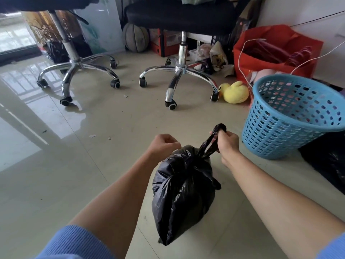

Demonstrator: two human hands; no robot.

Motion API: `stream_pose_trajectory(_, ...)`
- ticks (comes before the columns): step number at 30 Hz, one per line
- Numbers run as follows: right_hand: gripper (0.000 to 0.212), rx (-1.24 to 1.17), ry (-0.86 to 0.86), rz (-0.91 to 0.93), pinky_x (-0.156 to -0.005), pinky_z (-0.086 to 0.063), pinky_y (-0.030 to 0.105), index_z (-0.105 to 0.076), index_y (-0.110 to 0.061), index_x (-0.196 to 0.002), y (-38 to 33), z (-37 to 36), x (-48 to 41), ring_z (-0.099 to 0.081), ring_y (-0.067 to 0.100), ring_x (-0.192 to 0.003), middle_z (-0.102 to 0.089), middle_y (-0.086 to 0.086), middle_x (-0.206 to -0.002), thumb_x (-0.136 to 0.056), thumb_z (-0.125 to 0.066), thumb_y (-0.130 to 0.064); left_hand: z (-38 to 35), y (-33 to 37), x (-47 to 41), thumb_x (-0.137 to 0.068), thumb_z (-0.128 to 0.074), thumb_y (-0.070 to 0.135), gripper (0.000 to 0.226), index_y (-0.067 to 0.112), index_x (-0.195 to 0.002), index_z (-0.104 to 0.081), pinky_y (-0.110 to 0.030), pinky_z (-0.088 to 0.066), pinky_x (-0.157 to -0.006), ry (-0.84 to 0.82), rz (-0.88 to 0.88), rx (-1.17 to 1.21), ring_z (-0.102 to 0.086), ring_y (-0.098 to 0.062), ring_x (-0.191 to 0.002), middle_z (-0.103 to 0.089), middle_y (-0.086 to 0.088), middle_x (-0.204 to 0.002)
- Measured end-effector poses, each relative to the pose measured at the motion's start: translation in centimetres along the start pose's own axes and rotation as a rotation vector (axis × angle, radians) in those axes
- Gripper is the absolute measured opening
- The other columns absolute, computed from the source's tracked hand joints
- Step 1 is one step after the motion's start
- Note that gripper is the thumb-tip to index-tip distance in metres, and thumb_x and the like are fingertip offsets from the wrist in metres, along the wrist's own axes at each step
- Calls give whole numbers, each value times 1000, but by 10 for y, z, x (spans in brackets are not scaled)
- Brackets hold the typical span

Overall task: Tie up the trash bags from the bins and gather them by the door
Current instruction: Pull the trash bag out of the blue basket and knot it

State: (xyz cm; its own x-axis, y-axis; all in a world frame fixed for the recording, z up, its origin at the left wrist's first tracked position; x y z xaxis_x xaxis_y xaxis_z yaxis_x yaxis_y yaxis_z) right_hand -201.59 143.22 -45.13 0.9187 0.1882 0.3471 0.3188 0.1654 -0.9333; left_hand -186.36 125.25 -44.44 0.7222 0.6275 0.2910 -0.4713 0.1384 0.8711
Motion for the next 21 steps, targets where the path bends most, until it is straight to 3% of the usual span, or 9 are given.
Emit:
stream_pose_trajectory(2, 28, -53, 4, -40, -65, -46, 30, -64, -9, -70, 2, 1, -1, -57, 22, -66, -68, 7, -74, -94, -49, -14, -27, 11, 2, -75, -76, 19, 24, 10, -96, -68, -11, -43, -51, -99, -31, -40, -55, -11, -65, -62, 2, -76)
stream_pose_trajectory(5, 29, -99, 12, -117, -70, -50, 32, -62, -12, -71, 12, 2, -3, -61, 24, -72, -71, 8, -79, -94, -44, -15, -67, 11, 7, -68, -81, 24, 38, 14, -103, -70, -22, -51, -69, -250, -46, -229, -64, -15, -78, -70, -2, -91)
stream_pose_trajectory(10, 23, -103, -14, -189, -60, -46, 29, -59, -11, -84, 15, 9, -6, -59, 17, -59, -67, 7, -78, -96, -42, -21, -73, 7, 5, -73, -62, 7, 27, 14, -99, -69, -32, -51, -78, -94, -166, -527, -62, -29, -95, -70, -11, -99)
stream_pose_trajectory(12, 22, -136, -14, -244, -60, -47, 31, -55, -12, -82, 21, 13, -5, -59, 19, -63, -62, 7, -77, -98, -41, -19, -69, 3, 4, -73, -55, 3, 33, 16, -101, -65, -35, -51, -76, -63, -157, -587, -61, -32, -96, -66, -11, -101)
stream_pose_trajectory(15, 19, -290, -80, -360, -68, -52, 35, -54, -12, -88, 36, 7, 2, -66, 26, -79, -70, 13, -92, -98, -38, -17, -58, 3, 5, -72, -50, 3, 36, 21, -101, -61, -33, -44, -68, 13, -115, -667, -57, -32, -90, -63, -6, -98)
stream_pose_trajectory(18, 27, -555, -198, -449, -84, -53, 42, -53, -10, -93, 35, -9, 9, -70, 27, -83, -71, 11, -84, -102, -30, -22, -42, 5, 2, -71, -52, 5, 29, 24, -89, -65, -30, -43, -68, 113, -39, -516, -57, -27, -86, -63, -1, -90)
stream_pose_trajectory(21, 34, -719, -196, -471, -78, -54, 41, -54, -10, -80, 24, -12, 3, -60, 22, -64, -52, 3, -60, -100, -30, -22, -37, 7, -4, -73, -62, 4, 16, 19, -71, -67, -21, -47, -57, -8, 45, -111, -57, -18, -61, -61, -3, -67)
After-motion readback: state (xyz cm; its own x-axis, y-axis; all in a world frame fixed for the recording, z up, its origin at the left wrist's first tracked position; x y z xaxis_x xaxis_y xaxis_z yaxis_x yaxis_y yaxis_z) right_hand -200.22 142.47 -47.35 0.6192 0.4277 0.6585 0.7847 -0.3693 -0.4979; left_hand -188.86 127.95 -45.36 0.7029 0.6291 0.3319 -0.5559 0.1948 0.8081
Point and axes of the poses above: each hand's wrist, its own x-axis away from the middle knuckle, its own z-axis out of the back of the hand, y = z × x, the point moved 9 cm from there along -x, towards the middle knuckle
